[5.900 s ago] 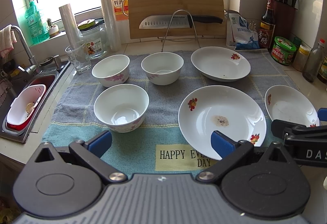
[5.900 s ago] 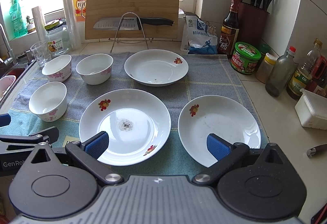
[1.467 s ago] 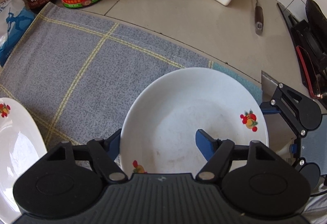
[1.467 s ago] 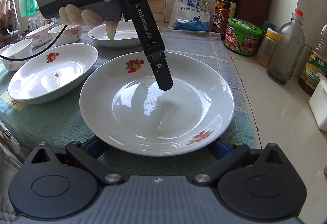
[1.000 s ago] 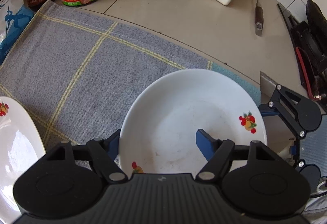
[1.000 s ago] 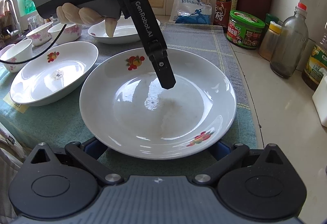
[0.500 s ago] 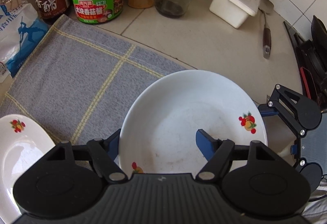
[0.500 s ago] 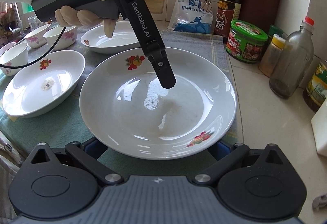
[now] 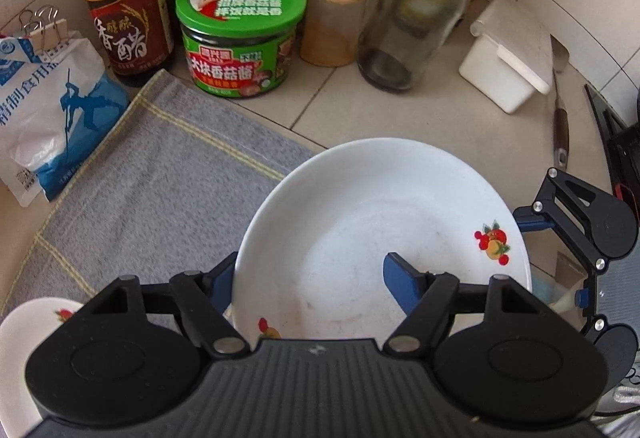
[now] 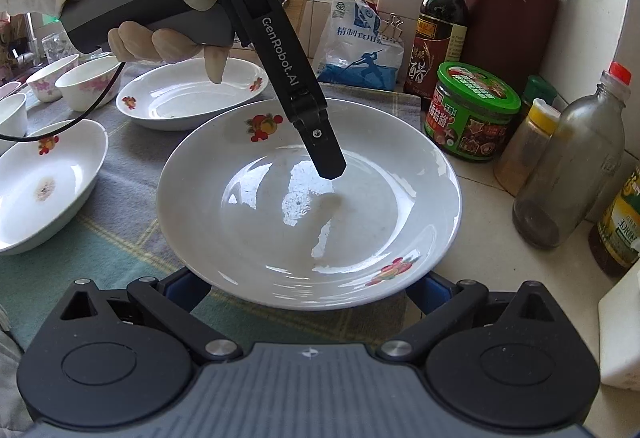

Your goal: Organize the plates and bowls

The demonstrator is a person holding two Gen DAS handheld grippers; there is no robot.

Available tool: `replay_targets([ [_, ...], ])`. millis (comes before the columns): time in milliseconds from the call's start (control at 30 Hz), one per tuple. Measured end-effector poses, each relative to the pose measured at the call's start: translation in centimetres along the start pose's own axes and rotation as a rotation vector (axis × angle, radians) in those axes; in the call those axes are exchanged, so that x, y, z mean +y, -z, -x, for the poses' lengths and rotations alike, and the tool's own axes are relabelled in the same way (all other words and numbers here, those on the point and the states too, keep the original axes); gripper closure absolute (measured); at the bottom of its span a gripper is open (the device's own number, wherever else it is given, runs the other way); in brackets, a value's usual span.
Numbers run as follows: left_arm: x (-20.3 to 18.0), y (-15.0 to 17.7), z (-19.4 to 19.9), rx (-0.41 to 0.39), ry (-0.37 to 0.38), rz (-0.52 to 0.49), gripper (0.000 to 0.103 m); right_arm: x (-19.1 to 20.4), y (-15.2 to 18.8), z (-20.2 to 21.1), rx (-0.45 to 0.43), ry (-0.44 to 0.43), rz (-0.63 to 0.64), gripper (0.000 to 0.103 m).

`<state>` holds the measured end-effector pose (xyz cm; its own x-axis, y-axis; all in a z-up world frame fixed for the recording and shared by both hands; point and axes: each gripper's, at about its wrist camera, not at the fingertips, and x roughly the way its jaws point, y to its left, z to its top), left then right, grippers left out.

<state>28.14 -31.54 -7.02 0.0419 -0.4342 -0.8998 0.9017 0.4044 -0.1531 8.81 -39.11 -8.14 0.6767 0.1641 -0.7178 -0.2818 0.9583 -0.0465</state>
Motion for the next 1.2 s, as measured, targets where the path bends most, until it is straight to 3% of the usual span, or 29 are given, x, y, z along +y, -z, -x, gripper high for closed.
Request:
replay_targets([
  [833, 1.2, -1.2, -2.6, -0.043, -0.006, 0.022, 0.029, -1.3, 0.3, -2.0, 0.023, 0.031, -0.07, 0.0],
  [1033, 0.3, -0.6, -1.2, -0.1, -0.049, -0.008, 0.027, -1.1, 0.5, -1.4, 0.012, 0.035, -0.107, 0.0],
  [1200, 0.2, 0.8, 1.2, -0.169, -0.081, 0.024, 0.026, -0.3, 1.3, -0.1, 0.012, 0.059, -0.145, 0.0],
])
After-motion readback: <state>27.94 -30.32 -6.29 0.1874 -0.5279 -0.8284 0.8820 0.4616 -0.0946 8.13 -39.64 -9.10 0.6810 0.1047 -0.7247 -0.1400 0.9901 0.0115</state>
